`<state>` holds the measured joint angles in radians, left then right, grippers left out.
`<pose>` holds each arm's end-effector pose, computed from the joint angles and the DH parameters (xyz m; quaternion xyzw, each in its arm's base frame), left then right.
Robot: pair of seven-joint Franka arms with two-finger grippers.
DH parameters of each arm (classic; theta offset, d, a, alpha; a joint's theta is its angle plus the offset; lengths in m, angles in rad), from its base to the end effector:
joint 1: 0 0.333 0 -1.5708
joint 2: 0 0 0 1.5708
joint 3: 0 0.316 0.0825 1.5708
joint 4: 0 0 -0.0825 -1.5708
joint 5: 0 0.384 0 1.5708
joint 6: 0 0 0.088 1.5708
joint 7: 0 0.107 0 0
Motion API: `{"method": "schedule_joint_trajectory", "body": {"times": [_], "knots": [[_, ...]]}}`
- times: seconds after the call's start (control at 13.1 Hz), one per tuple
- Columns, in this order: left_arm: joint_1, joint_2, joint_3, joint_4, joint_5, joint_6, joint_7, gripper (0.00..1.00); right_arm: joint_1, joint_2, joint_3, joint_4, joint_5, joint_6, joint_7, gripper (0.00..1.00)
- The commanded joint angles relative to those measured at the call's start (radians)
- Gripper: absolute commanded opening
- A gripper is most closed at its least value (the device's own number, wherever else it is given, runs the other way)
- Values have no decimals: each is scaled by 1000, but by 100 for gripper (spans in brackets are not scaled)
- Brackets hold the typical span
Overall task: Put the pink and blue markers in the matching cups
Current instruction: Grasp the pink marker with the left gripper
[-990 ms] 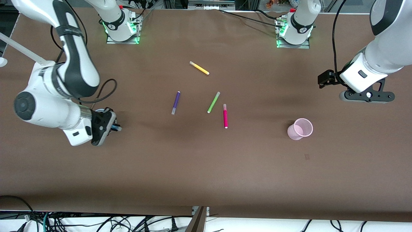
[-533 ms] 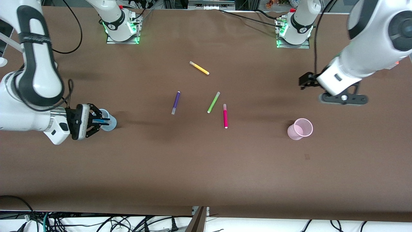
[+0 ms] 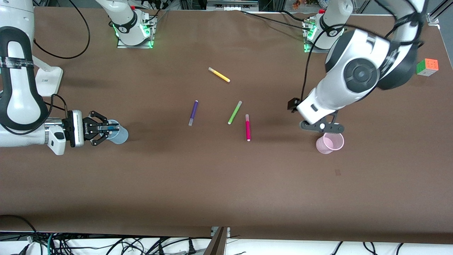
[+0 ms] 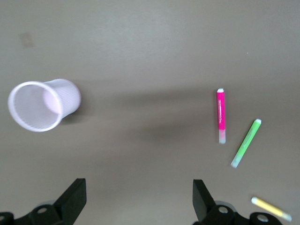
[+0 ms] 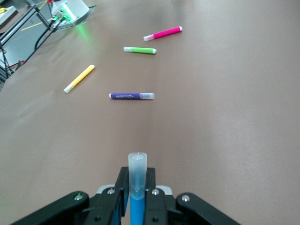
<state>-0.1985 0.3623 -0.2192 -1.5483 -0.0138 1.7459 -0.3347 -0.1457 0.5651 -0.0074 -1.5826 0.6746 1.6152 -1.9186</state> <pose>0.5977 -0.2483 0.4340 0.9953 -0.0357 -0.0893 0.0138 0.6419 -0.0334 0.2972 -0.6567 -0.6396 -0.1428 0.3732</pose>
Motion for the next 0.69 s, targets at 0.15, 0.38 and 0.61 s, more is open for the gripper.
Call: {"method": "schedule_joint_trajectory", "body": {"times": [0.15,0.38,0.61], "knots": [[-96,148,1,7,9,182,-167,100,-49,-13,13,-16,25,-57,-92,0],[-139,230,0,7,69,309,-236,100,-69,21,13,-13,26,-57,-128,0],[-171,291,1,7,95,400,-297,100,-75,33,13,-8,33,-44,-128,0]]}}
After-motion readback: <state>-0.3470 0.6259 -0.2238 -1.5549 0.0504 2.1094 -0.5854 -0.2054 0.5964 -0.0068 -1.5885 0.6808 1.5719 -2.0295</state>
